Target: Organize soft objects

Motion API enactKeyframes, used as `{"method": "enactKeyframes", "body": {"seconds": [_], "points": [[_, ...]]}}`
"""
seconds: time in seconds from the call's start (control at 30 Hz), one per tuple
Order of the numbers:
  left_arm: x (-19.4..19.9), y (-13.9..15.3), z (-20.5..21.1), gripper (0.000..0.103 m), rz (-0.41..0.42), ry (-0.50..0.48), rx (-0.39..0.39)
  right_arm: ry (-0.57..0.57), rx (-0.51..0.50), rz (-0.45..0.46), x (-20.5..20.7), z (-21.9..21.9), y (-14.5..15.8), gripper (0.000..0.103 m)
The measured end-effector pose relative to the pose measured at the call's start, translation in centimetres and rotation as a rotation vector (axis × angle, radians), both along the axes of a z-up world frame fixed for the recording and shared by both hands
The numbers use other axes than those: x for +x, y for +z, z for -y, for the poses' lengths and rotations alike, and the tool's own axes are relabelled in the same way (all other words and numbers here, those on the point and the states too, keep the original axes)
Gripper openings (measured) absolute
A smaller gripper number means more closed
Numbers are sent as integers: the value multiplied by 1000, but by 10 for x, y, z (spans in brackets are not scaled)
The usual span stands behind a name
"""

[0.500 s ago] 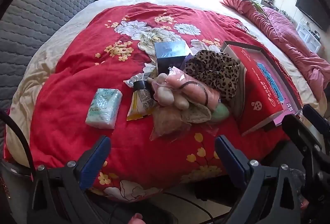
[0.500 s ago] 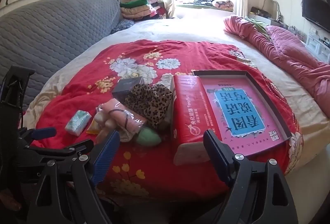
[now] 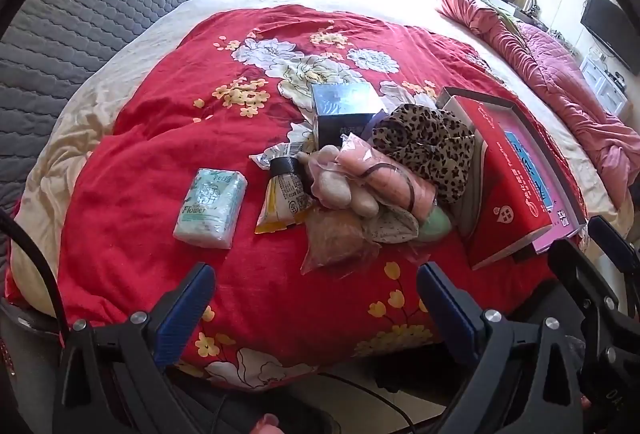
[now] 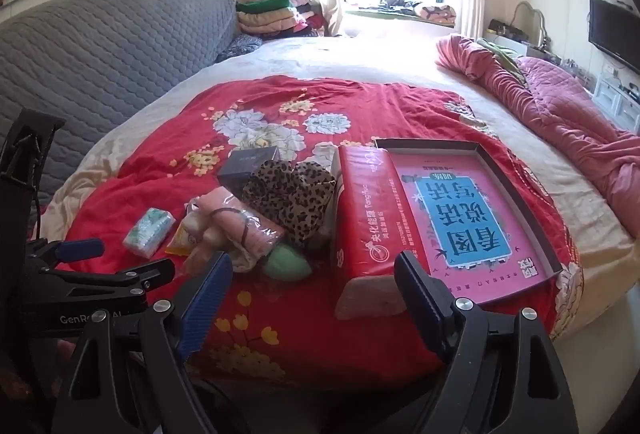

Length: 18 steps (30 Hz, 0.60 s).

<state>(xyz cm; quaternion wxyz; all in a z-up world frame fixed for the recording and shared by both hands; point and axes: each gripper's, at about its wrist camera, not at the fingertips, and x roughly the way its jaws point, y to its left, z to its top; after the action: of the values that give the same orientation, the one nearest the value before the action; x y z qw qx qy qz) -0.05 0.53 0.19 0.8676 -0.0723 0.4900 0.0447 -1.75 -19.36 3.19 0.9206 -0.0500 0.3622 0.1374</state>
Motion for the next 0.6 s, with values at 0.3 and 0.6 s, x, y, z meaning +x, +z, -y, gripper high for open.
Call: {"method": "enactKeyframes", "body": {"seconds": [0.3, 0.6], "points": [[-2, 1, -2, 101, 1, -4, 4, 11, -7, 6, -2, -3, 1, 84], [0, -1, -3, 101, -7, 4, 2, 9, -17, 4, -1, -3, 0, 84]]}}
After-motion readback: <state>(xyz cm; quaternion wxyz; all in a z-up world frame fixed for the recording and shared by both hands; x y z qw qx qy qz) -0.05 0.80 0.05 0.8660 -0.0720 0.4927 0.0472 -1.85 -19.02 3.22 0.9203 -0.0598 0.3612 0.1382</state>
